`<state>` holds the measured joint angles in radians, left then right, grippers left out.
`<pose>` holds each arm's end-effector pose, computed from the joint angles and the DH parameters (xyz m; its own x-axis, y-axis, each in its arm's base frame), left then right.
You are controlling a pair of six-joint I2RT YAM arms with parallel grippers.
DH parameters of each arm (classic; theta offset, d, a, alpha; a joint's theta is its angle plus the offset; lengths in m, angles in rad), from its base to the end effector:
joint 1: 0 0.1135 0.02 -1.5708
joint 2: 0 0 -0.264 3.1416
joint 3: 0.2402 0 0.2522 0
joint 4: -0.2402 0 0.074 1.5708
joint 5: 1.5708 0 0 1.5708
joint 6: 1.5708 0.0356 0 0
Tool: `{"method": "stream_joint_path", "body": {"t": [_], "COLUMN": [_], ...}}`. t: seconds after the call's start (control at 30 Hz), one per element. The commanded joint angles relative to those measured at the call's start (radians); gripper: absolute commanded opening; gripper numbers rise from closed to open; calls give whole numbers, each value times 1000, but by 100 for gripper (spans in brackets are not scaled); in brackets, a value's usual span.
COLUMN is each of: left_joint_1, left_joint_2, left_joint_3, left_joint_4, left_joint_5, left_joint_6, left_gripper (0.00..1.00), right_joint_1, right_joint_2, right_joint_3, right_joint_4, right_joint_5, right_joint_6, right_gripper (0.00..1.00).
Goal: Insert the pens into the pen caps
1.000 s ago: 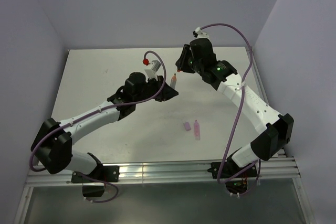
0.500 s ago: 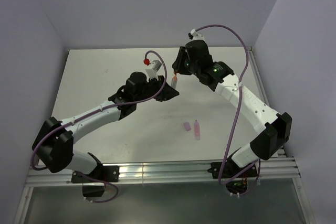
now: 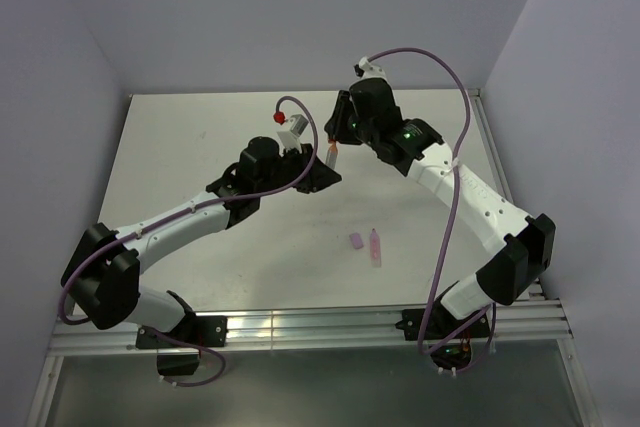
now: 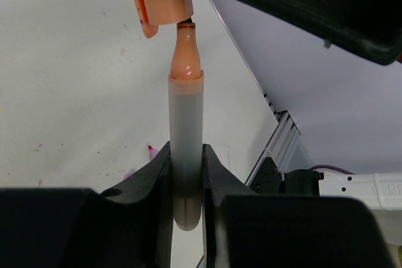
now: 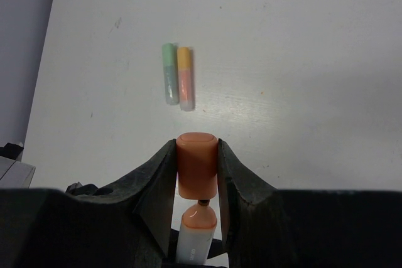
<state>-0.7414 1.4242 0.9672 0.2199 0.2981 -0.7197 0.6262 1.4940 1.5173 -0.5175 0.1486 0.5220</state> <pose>0.2383 -0.2324 0.2950 -0.6946 -0.2183 -0.6855 0.5296 0.4897 -0.6926 0.2781 0.1946 0.3906 -0.5695 0.1967 -0.7981 -0.2192 0.8994 0.3781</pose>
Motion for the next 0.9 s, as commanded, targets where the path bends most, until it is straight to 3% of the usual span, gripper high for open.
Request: {"method": "stream_joint_path", "body": {"t": [0.0,0.57,0.87], "left_joint_1": [-1,62,65], "left_joint_2": [-4,-34,-91], "left_joint_3": [44,33,7], "left_joint_4": [41,81,122], "left_joint_5": [15,42,-8], "left_joint_6": [-15,-61,-63], "left_gripper": [0,0,0], "right_joint_1": [15,53,165], "right_joint_2": [-29,-52,-87], "right_joint_3": [-5,-5,-34], "right_joint_4": [24,14,28], "right_joint_5": [22,37,124], "right_joint_6": [-17,-20,13], "right_gripper": [0,0,0]}}
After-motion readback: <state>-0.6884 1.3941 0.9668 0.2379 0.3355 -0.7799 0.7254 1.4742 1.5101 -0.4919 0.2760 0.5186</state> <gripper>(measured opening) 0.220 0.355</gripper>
